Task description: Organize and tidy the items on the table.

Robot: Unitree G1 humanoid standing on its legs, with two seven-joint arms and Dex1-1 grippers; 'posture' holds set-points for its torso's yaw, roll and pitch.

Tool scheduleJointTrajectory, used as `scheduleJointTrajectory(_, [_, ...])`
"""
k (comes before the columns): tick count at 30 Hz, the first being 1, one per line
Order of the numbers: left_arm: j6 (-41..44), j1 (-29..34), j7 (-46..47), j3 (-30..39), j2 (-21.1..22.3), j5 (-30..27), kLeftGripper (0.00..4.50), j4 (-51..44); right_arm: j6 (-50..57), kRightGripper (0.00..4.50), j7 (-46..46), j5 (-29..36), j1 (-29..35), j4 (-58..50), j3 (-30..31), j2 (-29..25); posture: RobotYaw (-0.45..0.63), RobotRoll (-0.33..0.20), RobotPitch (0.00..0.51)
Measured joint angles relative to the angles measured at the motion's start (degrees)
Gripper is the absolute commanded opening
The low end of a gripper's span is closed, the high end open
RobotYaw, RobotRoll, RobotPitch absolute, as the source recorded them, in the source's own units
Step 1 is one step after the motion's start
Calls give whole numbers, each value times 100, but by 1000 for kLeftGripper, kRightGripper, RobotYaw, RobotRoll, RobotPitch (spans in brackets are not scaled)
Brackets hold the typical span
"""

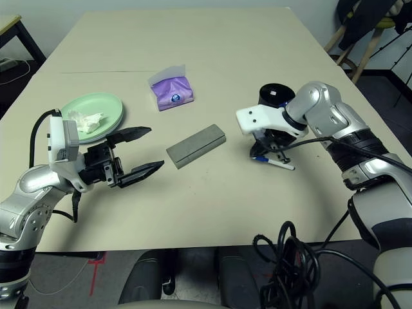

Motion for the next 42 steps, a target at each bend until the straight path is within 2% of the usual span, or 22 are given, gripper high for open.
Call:
scheduleJointTrajectory(6, [0, -8, -12, -3, -7, 5, 4500, 8, 1033, 30, -586, 558, -54, -467, -812, 626, 34, 0, 134])
scheduleJointTrajectory(12, [0, -15, -12, -7, -9, 8, 4500, 18, 1228, 30, -1736, 1022, -47, -708, -1745, 1166, 34, 0, 134])
scheduleJointTrajectory(17, [0, -47, -19, -14, -11, 9, 4500, 34, 475, 30, -2890, 1267, 48, -762, -2591, 1697, 23, 0, 133])
scheduleJointTrajectory(24, [-1, -101, -28, -45, -50, 15, 4500, 50, -545, 30, -3816, 1392, 178, -761, -3123, 1963, 16, 0, 132])
scheduleJointTrajectory(31, [-3, -117, -34, -74, -82, 26, 4500, 59, -1298, 30, -4716, 1387, 278, -953, -3525, 1949, 14, 0, 130])
scheduleJointTrajectory(38, [-36, -166, -139, -114, -89, 60, 4500, 144, -1953, 30, -5281, 1179, 599, -1063, -3749, 1463, -13, 0, 137])
scheduleJointTrajectory(42, [-61, -186, -215, -125, -97, 79, 4500, 268, -2151, 30, -6006, 753, 802, -1046, -3839, 1218, -21, 0, 135])
